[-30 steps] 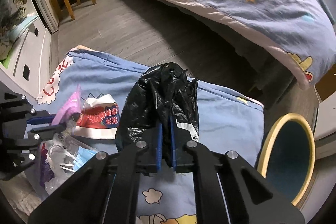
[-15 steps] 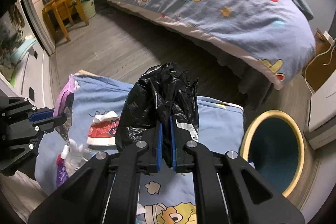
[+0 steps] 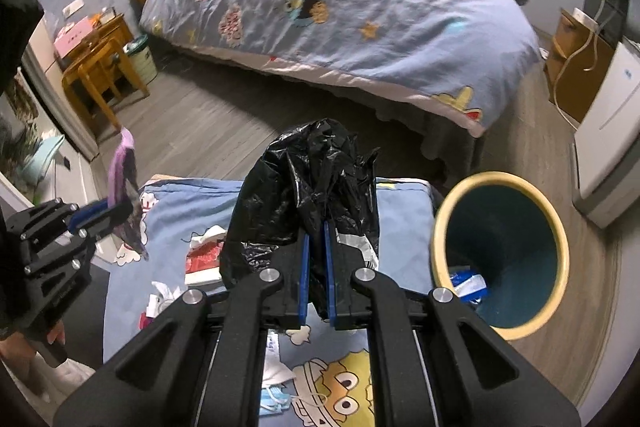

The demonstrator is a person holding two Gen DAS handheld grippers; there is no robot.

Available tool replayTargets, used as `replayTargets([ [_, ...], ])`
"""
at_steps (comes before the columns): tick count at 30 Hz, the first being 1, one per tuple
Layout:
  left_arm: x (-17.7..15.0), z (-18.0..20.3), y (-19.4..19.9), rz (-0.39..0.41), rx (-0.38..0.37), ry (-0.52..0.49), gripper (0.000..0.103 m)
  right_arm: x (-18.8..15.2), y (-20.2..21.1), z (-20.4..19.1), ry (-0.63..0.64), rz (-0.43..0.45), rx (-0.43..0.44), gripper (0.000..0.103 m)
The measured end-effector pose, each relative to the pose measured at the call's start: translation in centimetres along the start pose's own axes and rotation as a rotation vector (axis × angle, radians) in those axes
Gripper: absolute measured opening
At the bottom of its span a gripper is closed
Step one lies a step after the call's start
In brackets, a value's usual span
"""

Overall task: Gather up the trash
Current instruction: 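Carry both items over the bin and open both tools to drop them inside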

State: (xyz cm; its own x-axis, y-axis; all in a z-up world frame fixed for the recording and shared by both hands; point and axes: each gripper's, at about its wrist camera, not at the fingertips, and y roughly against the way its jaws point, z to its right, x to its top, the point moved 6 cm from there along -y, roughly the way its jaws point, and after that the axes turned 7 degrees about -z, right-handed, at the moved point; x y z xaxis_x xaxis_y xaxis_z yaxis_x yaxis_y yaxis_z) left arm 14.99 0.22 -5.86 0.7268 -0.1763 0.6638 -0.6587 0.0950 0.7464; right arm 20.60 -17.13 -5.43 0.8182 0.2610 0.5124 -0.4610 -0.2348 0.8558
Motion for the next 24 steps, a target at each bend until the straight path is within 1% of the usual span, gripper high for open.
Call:
replayTargets([
  [3, 0.9, 0.6, 0.7, 0.039, 0.003, 0.009, 0.012, -0.3, 0.7, 1.2, -0.024, 0.016, -0.007, 0.006],
  [9, 2.0, 1.7, 1.2, 0.077, 0.009, 0.001, 0.012, -1.0, 1.1, 2.8, -0.058, 0.023, -0.001, 0.006],
  [17, 2.6, 2.6, 0.5, 0.078, 0.029, -0.013, 0.012, -1.4, 0.2, 4.4, -0.090, 0.023, 0.019, 0.006],
  [24, 2.7, 3.6, -0.5, 0.068, 0.040, -0.028, 0.012, -1.5, -1.5, 6.2, -0.125, 0.016, 0.045, 0.006],
])
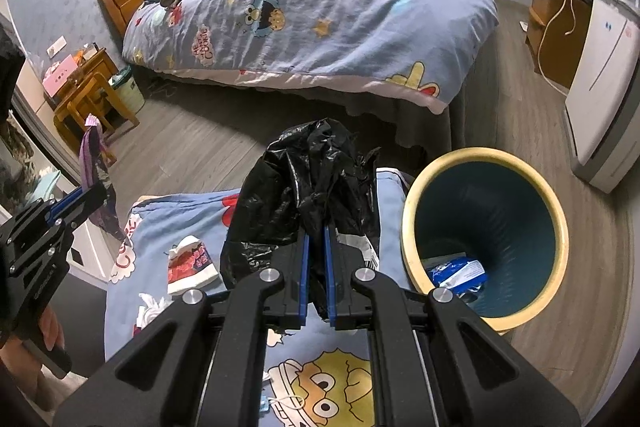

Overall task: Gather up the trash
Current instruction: 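Carry both items over the bin and open both tools to drop them inside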

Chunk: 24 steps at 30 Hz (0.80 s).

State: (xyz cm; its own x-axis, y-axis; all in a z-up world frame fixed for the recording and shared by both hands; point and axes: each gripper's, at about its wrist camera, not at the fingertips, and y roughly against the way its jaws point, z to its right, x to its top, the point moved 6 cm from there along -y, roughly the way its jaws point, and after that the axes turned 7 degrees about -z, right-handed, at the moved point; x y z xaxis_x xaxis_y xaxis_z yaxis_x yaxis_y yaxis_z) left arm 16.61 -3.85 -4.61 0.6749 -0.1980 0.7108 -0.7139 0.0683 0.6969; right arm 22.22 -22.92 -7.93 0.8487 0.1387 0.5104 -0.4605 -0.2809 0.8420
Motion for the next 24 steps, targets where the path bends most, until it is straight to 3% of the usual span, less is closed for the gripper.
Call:
replayTargets([
  [7, 0.2, 2.2, -1.2, -0.010, -0.009, -0.047, 0.012, 0.8, -0.6, 2.9, -0.070, 0.012, 0.029, 0.006],
  [15, -1.0, 4.0, -2.9, -0.070, -0.046, -0.055, 0.012, 2.0, 1.1, 8.6, -0.200, 0.087, -0.012, 0.006],
  [24, -1.1, 10.0, -4.1, -0.097, -0.129, -0.119, 0.012, 1.7, 2.3, 16.0, -0.355, 0.124, -0.037, 0.006],
])
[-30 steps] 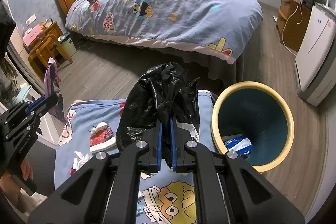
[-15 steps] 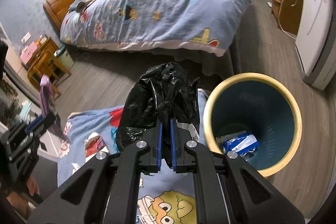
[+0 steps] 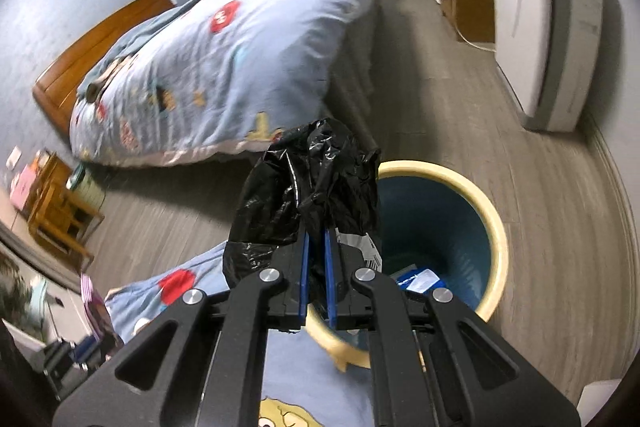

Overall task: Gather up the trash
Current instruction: 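Carry both items over the bin and open both tools to drop them inside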

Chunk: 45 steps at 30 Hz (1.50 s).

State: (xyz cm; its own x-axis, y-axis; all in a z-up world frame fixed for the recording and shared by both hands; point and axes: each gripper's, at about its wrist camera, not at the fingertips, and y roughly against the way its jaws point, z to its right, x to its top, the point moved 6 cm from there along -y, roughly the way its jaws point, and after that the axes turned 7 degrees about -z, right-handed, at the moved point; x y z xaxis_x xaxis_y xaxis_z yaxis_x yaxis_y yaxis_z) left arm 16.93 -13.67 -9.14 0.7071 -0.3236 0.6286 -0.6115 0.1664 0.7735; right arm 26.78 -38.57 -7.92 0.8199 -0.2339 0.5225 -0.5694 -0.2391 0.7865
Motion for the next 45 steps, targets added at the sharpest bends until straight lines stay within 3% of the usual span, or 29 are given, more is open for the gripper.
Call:
replayTargets([
  [7, 1.0, 4.8, -3.9, -0.069, -0.122, 0.031, 0.012, 0.4, -0.6, 3.0, -0.054, -0.015, -0.011, 0.006],
  [16, 4.3, 9.5, -8.2, -0.105, -0.172, -0.036, 0.012, 0.0, -1.6, 7.8, -0.197, -0.046, -0.027, 0.006],
  [30, 9.3, 12.1, -11.2, -0.068, -0.149, -0.080, 0.015, -0.2, -2.6, 9.7, -0.262, -0.051, -0.004, 0.006],
  [38, 10.1, 11.9, -12.2, -0.066, -0.135, -0.066, 0.017, -0.5, -2.8, 9.7, -0.267, -0.056, 0.014, 0.006],
  [42, 9.7, 11.8, -12.8, -0.076, -0.131, -0.056, 0.022, -0.5, -2.9, 9.5, -0.264, -0.058, 0.019, 0.007],
  [45, 9.5, 11.6, -12.9, -0.074, -0.132, -0.048, 0.032, -0.4, -3.1, 9.6, -0.262, -0.062, 0.017, 0.009],
])
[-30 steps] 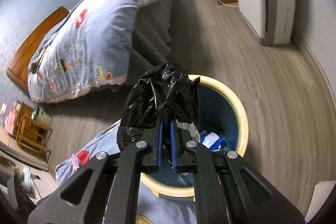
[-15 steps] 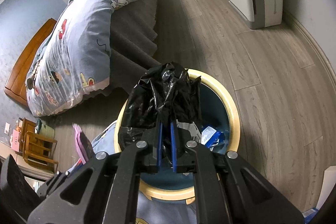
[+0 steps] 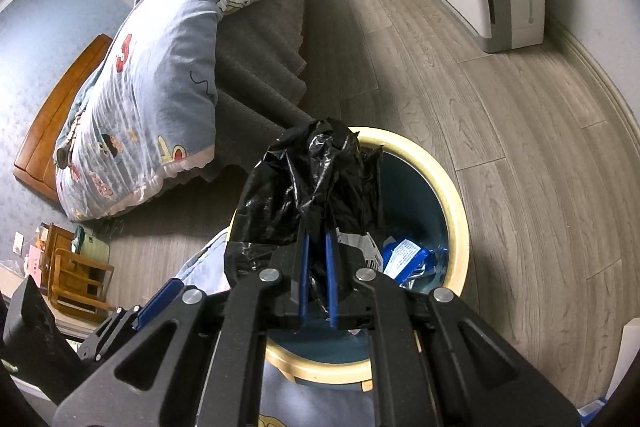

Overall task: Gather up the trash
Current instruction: 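Carry both items over the bin and open both tools to drop them inside, then move both tools back over the remaining trash on the cushion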

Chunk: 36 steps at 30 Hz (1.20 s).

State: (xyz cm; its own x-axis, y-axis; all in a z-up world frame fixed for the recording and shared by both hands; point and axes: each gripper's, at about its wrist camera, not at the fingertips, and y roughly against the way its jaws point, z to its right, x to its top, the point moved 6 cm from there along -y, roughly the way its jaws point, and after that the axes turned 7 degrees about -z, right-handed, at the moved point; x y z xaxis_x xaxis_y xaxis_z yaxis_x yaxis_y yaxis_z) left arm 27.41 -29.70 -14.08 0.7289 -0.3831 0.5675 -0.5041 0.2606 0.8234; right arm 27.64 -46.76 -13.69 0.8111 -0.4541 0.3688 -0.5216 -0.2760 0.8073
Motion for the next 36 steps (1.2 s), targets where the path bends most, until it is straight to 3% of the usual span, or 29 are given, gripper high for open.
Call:
replayTargets([
  [1, -0.1, -0.1, 0.1, 0.003, -0.002, 0.003, 0.037, 0.0, -0.1, 0.0, 0.000, -0.003, 0.000, 0.011],
  [3, -0.2, -0.3, 0.3, 0.007, -0.002, 0.011, 0.044, -0.1, -0.3, 0.0, 0.000, -0.007, -0.004, 0.038],
  [7, -0.5, -0.9, 1.4, 0.025, 0.007, 0.026, 0.069, 0.1, 0.0, -0.3, 0.013, 0.011, -0.023, 0.057],
  [9, -0.7, -1.4, 2.1, 0.039, 0.015, 0.030, 0.078, 0.3, 0.3, -0.5, 0.016, 0.030, -0.024, 0.081],
  [12, -1.3, -2.3, 3.3, 0.047, 0.033, 0.050, 0.090, 0.4, 1.0, -1.0, 0.026, 0.064, -0.039, 0.096],
  [22, -5.1, -6.6, 9.3, 0.058, 0.091, 0.121, 0.094, -0.7, 3.0, -4.6, 0.180, 0.112, -0.127, 0.097],
  [31, -11.1, -11.6, 18.7, 0.087, 0.180, 0.173, 0.095, -5.2, 5.7, -11.0, 0.267, 0.106, -0.053, 0.097],
  [36, -14.7, -13.8, 22.7, 0.109, 0.210, 0.222, 0.096, -9.4, 6.6, -15.1, 0.327, 0.084, -0.019, 0.097],
])
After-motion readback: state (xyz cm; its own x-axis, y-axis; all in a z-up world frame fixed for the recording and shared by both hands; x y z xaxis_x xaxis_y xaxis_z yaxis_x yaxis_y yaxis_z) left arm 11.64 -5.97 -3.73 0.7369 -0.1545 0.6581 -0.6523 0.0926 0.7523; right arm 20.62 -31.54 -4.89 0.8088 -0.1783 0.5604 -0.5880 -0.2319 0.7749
